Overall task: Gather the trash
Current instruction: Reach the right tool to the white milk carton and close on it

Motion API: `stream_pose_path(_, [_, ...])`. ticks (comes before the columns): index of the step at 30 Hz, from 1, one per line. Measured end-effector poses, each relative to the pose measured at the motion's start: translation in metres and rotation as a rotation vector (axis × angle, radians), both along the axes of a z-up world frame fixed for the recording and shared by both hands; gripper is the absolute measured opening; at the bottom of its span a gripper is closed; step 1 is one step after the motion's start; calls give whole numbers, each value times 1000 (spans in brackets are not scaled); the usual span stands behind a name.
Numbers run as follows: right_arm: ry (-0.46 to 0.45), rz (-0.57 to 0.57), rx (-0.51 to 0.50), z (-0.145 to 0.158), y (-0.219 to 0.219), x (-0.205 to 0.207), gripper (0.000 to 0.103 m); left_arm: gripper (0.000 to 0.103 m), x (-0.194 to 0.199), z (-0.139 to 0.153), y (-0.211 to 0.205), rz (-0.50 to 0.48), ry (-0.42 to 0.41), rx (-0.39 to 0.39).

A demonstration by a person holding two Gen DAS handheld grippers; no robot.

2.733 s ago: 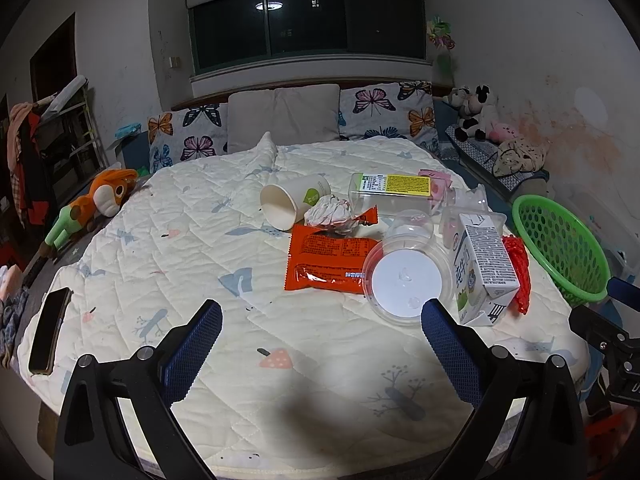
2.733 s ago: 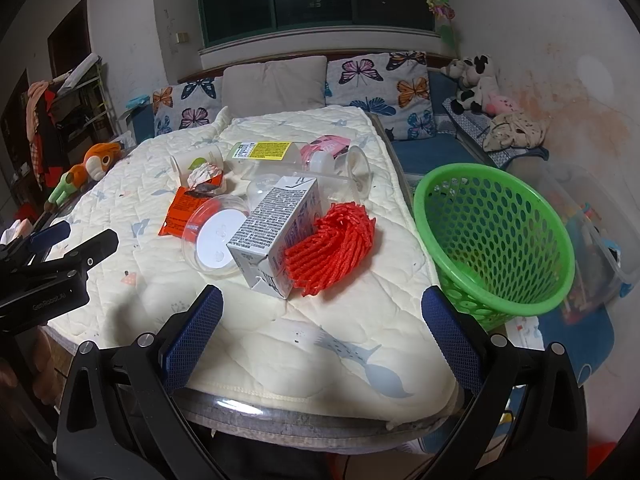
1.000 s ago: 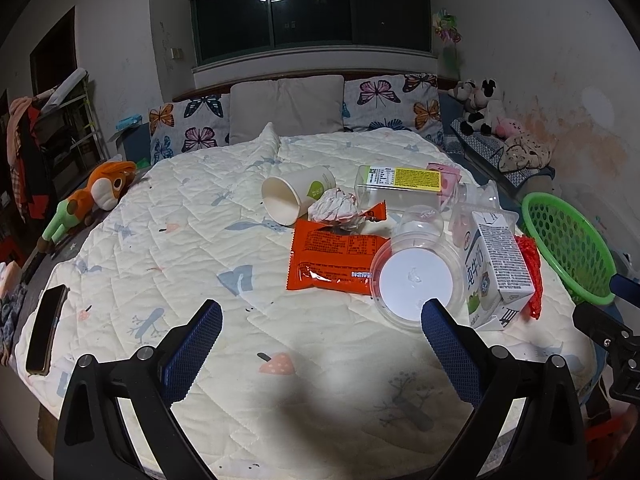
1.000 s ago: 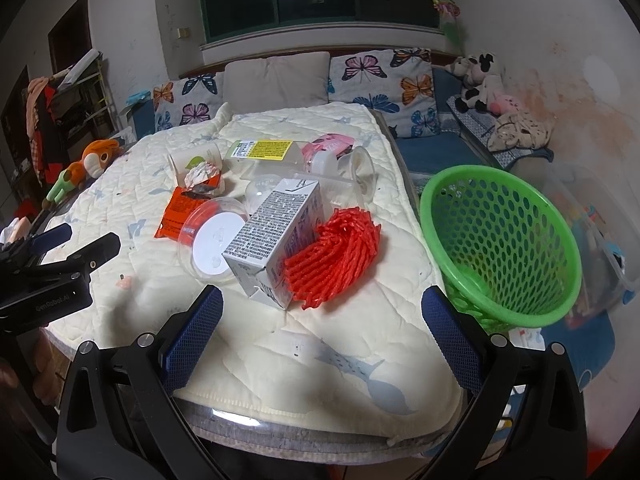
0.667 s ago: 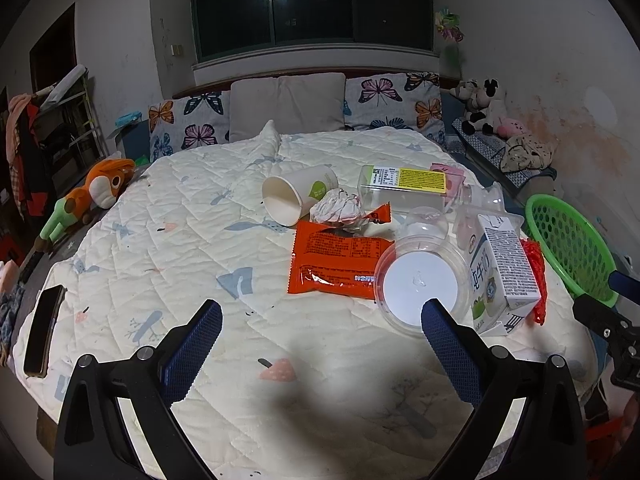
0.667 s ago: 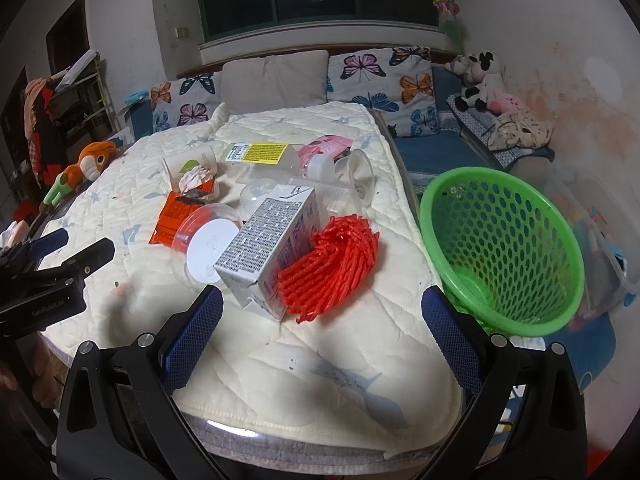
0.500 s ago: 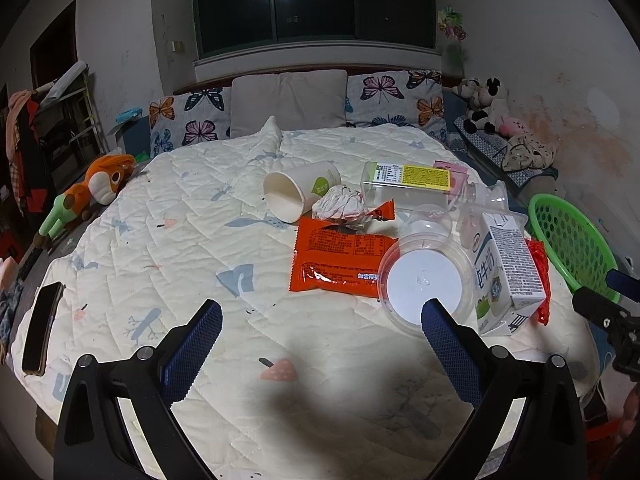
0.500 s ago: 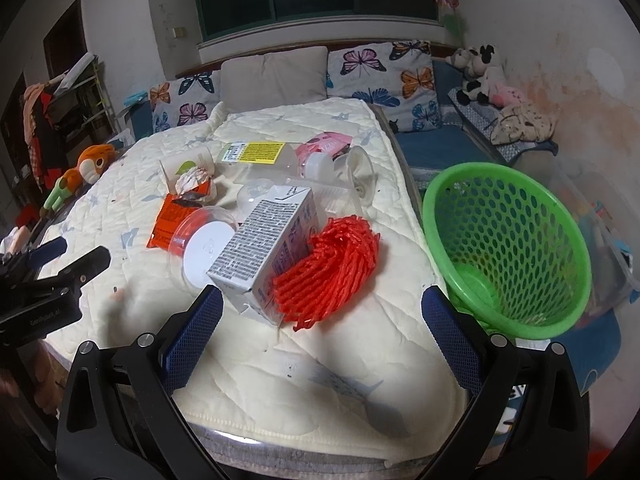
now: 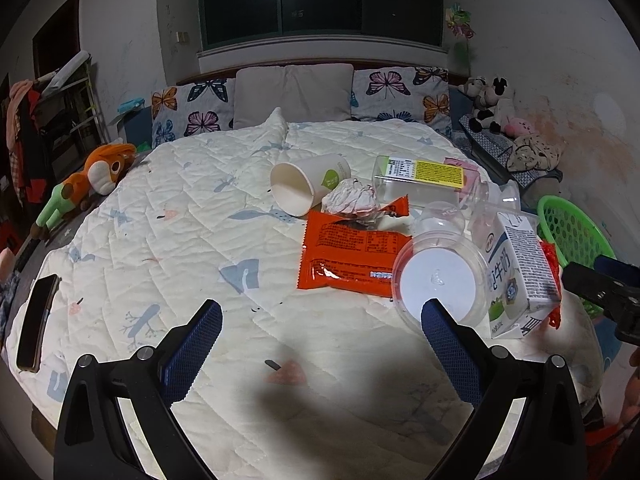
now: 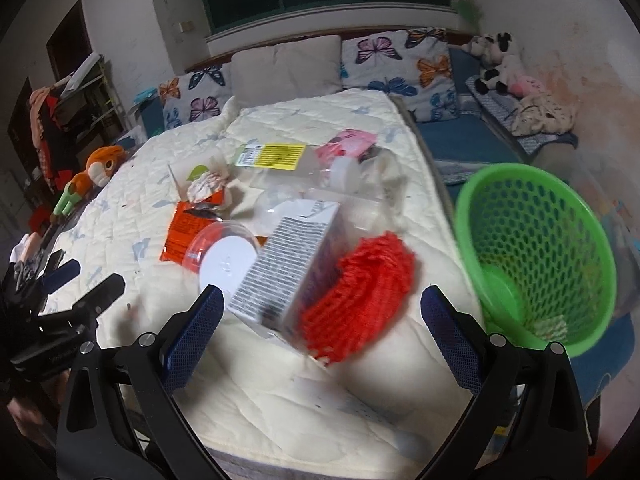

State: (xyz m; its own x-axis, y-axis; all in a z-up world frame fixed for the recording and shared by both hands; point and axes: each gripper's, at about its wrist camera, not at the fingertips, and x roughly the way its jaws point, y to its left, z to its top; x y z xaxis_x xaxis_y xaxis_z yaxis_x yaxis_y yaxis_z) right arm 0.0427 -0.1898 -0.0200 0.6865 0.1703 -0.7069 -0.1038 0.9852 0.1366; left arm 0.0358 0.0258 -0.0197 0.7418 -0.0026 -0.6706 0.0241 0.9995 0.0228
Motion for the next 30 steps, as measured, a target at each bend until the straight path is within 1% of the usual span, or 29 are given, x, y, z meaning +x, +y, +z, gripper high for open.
stream_pose_path(5, [67, -1, 24, -9, 12, 25, 88, 97, 4, -2, 7, 3, 4, -11])
stream_pose_path(8, [90, -18, 4, -13, 17, 37, 82, 97, 5, -3, 10, 4, 1, -15])
stream_pose_path(10, [113, -31, -8, -18, 19, 47, 76, 97, 7, -4, 14, 5, 2, -22])
stream_pose_path(14, [160, -51, 2, -25, 17, 61, 69, 97, 11, -6, 18, -3, 8, -29])
stream_pose_path(15, [169, -52, 7, -26, 17, 64, 66, 97, 12, -6, 18, -9, 10, -29])
stream_pose_path(18, [176, -46, 6, -25, 17, 65, 55, 97, 14, -8, 15, -32, 13, -25])
stream_pose_path(20, [176, -45, -1, -23, 17, 64, 53, 97, 15, -10, 12, -50, 15, -21])
stream_pose_path(23, [169, -45, 4, -20, 13, 61, 41, 97, 16, -12, 5, -84, 20, -21])
stream_pose_path(26, [165, -34, 25, -16, 8, 57, 41, 97, 17, -15, -2, -120, 31, -24])
stream_pose_path(30, [137, -16, 43, -5, 1, 47, 41, 97, 20, -20, -17, -169, 41, -4])
